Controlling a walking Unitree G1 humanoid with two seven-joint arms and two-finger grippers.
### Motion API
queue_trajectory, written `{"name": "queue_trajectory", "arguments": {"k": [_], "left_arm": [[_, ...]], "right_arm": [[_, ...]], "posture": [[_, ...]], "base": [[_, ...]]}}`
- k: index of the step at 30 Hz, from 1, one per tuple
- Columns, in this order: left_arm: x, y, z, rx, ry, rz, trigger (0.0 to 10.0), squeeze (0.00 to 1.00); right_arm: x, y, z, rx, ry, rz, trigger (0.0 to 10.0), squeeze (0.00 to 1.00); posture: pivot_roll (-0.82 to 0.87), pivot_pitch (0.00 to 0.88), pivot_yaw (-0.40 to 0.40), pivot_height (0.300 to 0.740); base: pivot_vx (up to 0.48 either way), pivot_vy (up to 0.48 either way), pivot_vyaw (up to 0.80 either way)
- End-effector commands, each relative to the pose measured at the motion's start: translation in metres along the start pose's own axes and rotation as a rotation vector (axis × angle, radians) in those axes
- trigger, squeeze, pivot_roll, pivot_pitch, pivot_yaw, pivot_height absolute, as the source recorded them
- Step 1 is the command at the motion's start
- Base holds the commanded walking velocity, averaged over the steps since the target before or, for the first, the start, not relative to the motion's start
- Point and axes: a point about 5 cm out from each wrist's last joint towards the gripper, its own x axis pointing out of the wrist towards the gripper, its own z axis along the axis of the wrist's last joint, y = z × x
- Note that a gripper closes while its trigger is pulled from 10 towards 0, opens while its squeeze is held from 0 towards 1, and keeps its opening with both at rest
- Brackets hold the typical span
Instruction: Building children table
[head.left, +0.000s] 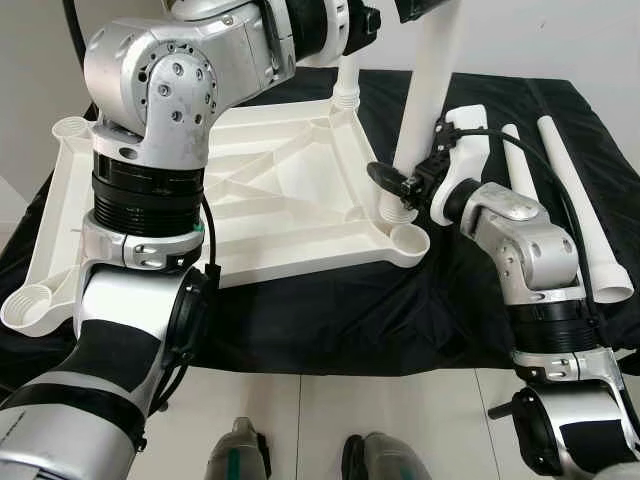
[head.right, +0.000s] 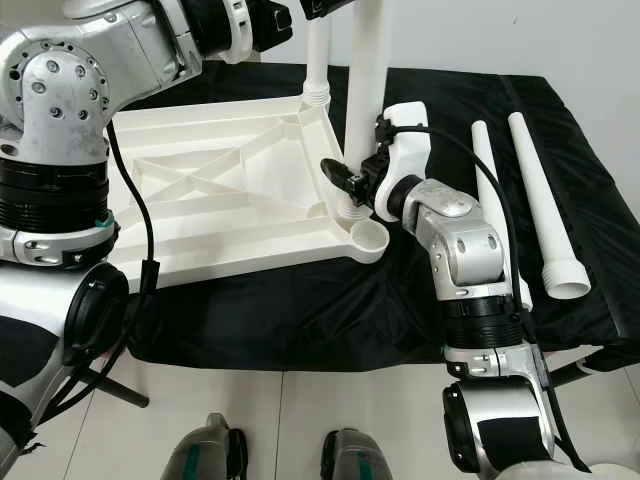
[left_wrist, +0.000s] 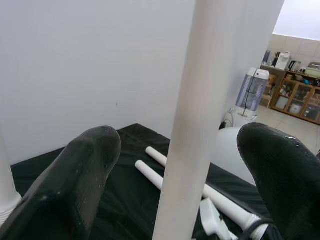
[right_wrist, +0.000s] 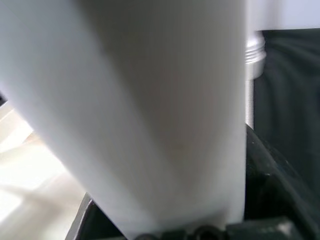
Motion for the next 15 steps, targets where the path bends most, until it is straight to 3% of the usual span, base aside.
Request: {"name": "queue_trajectory", "arguments": {"k": [1, 8, 15], "left_arm": [[0.0, -0.004, 0.001, -0.008, -0.001, -0.103, 10.0, 0.0], [-0.002, 0.002, -0.002, -0.023, 0.028, -0.057, 10.0, 0.0], [-0.01, 0.028, -0.01, -0.036, 0.057, 0.119, 10.0, 0.0]], "right_arm": [[-0.001, -0.01, 0.004, 0.027, -0.029, -0.076, 10.0, 0.0], [-0.004, -0.012, 0.0, 0.036, -0.081, -0.145, 10.0, 0.0], [-0.006, -0.008, -0.003, 0.055, -0.161, -0.213, 10.0, 0.0]], "posture": [[-0.13, 0.019, 0.034, 0.74], [-0.13, 0.02, 0.031, 0.74], [-0.13, 0.027, 0.025, 0.74]], "base": [[0.0, 0.0, 0.0], [0.0, 0.0, 0.0], [0.0, 0.0, 0.0]]}}
